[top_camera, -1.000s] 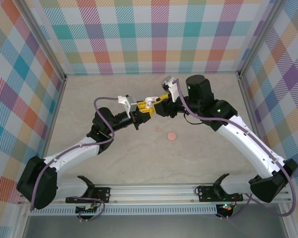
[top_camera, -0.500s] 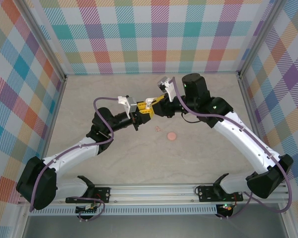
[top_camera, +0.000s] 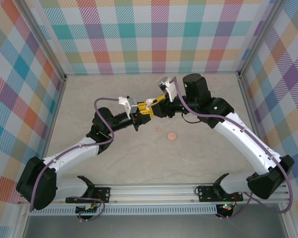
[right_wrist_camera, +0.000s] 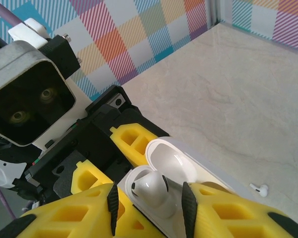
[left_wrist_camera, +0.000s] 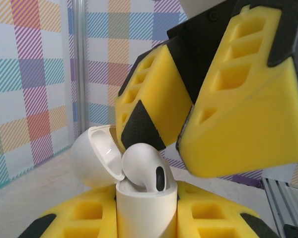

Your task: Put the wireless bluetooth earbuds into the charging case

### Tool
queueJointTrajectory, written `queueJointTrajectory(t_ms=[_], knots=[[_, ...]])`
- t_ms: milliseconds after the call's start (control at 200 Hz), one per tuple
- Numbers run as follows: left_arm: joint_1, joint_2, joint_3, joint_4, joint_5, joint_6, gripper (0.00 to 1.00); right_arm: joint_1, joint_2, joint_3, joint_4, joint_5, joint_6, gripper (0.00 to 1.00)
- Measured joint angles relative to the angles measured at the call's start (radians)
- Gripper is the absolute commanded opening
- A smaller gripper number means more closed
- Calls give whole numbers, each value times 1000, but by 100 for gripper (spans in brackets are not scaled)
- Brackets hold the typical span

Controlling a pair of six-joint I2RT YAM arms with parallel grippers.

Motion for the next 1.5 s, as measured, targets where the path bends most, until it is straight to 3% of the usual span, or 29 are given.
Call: queueJointTrajectory(t_ms=[310,810,1255,1500], knots=[[2,16,0,35,29,10,2,-71,-132,-55,40,82,56,42],[22,51,33,49,79,-21,2,-119,-138,-95,50,80,80,43],[24,55,33,42,93,-24,2,-116,-52,-74,26,-113,67,40],[27,59,48,15,93,-22,2,-86,-18,-46,5,-160,45,39]])
